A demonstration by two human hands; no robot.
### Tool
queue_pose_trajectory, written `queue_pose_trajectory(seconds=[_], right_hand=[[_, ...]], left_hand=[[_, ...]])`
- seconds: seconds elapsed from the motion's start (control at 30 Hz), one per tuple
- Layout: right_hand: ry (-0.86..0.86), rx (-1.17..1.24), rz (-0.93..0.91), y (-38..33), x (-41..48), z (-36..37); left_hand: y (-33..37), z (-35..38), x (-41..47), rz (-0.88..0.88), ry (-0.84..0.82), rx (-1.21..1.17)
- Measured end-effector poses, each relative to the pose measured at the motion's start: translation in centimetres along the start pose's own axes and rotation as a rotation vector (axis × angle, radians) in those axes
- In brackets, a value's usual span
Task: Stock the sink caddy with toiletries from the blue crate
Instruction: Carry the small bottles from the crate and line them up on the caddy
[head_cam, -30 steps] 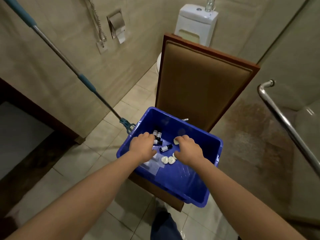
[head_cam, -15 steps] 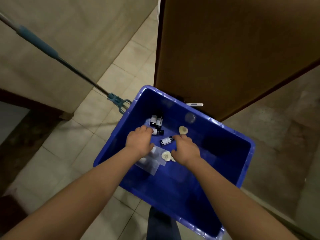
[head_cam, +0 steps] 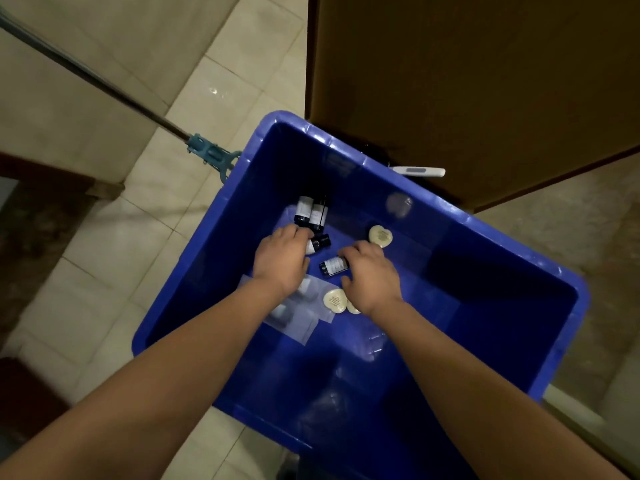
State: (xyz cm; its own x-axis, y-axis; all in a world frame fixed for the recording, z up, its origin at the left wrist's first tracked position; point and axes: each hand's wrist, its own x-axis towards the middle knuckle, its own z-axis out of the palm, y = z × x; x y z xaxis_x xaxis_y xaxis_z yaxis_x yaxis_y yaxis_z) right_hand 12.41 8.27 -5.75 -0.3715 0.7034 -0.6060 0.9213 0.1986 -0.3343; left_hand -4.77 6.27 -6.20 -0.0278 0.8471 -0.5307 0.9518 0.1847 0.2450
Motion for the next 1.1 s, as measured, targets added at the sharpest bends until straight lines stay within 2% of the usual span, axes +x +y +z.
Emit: queue_pose_trajectory(seconds=[0.23,0.63,0.9,1.1], right_hand=[[0.05,-0.022,-0.034,0.6,0.9,0.9],[-0.021,0.037,-0.006,0.9,-0.9,-0.2],[-0.17,0.365,0.12,-0.2,-4.4,-2.7],[-0.165,0.616,0.164,-1.5,-8.8,-5.1]], left_hand=[[-0.1,1.8,-0.1,-0.02,0.004,-0.023],[1.3,0.4,-1.9,-0.186,-0.097,-0.223],[2.5,-1.2,-5.9,-0.279,-0.13,-0.482],[3.7,-3.1,-8.8,-0.279,-0.101,-0.633]])
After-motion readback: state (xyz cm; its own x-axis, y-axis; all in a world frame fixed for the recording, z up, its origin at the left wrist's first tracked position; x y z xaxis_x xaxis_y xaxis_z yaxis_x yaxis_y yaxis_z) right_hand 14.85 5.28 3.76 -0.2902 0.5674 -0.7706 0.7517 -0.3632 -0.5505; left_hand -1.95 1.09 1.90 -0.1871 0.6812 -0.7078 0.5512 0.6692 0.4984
